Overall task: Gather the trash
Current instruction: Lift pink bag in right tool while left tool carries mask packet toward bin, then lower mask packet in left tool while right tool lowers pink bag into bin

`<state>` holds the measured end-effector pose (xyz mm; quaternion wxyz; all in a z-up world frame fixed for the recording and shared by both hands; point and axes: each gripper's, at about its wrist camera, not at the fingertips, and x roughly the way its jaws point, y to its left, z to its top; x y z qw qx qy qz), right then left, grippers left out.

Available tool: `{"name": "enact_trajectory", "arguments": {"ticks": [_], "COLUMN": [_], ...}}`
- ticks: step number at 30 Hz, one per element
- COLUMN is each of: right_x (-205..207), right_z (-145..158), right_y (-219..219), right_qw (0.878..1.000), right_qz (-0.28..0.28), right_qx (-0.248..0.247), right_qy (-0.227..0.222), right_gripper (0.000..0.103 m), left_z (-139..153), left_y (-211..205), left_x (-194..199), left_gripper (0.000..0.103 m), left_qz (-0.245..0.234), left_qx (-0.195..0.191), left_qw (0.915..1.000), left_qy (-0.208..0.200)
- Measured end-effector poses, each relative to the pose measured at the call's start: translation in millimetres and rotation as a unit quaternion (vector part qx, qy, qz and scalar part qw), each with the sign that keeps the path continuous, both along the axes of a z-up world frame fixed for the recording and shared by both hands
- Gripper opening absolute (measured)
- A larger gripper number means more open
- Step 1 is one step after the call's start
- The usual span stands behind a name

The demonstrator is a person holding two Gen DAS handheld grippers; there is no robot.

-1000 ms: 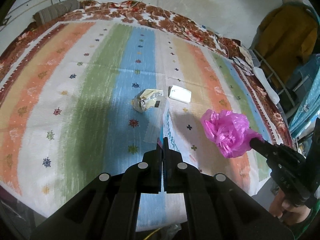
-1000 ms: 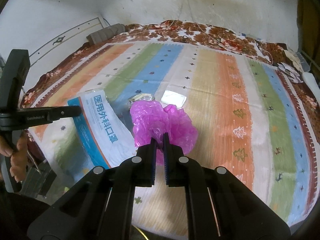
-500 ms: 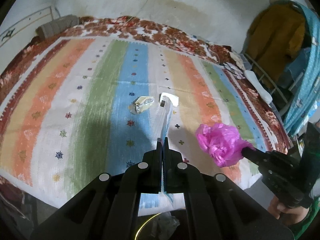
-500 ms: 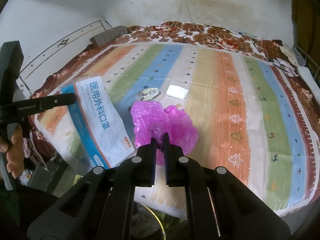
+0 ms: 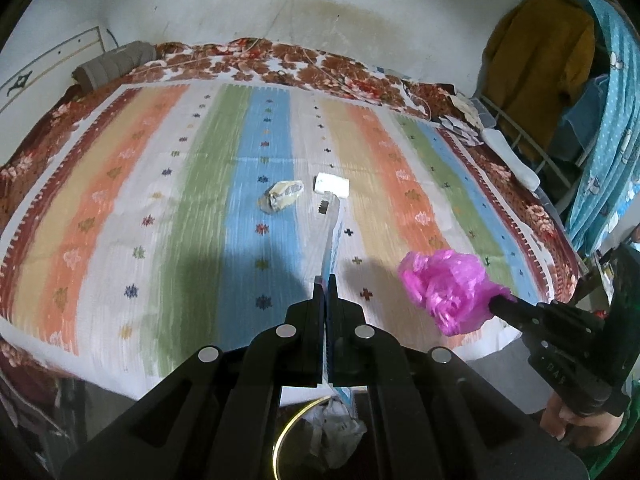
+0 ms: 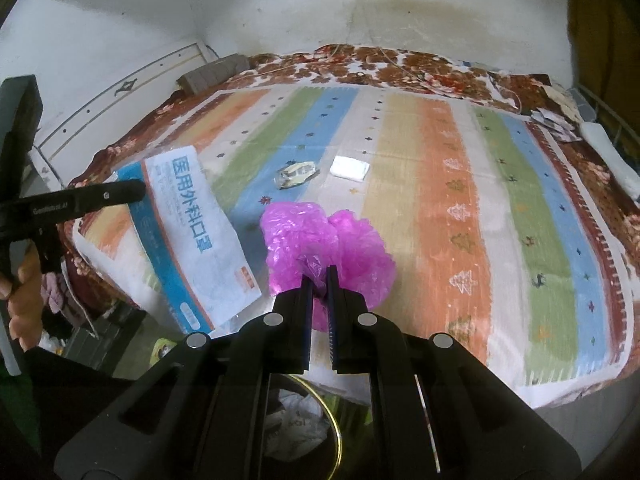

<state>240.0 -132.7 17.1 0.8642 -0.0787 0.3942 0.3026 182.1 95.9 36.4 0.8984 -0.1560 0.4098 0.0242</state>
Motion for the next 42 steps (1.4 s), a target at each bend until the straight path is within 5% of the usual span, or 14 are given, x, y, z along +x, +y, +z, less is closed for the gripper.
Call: {"name": "enact_trajectory", "arguments": {"ticks": [11, 22, 42], "right_x": [-32, -71, -95], "right_z": [-11, -25, -79], "right_y": [-17, -24, -20], "right_qw": [1.0, 0.999, 0.99], "right_qz": [-0.004, 0.012, 0.014], "right_qx": [0.003, 0.006, -0.049], "right_qy": [0.015, 0.037, 0.132], "right_gripper": [0.006, 0.006, 0.006], "left_z": [-7, -20, -98], "left_y": [-11, -32, -77], "left_x": [-44, -71, -76], "left_gripper": [0.0, 0.0, 0.0], "left_qz": [0.012, -0.002, 0.001], "left_qx": [-0.039, -0.034, -0.005], "left_qw": [0.9991, 0.999, 0.987], "left_qy": [0.012, 0.029, 0.16]}}
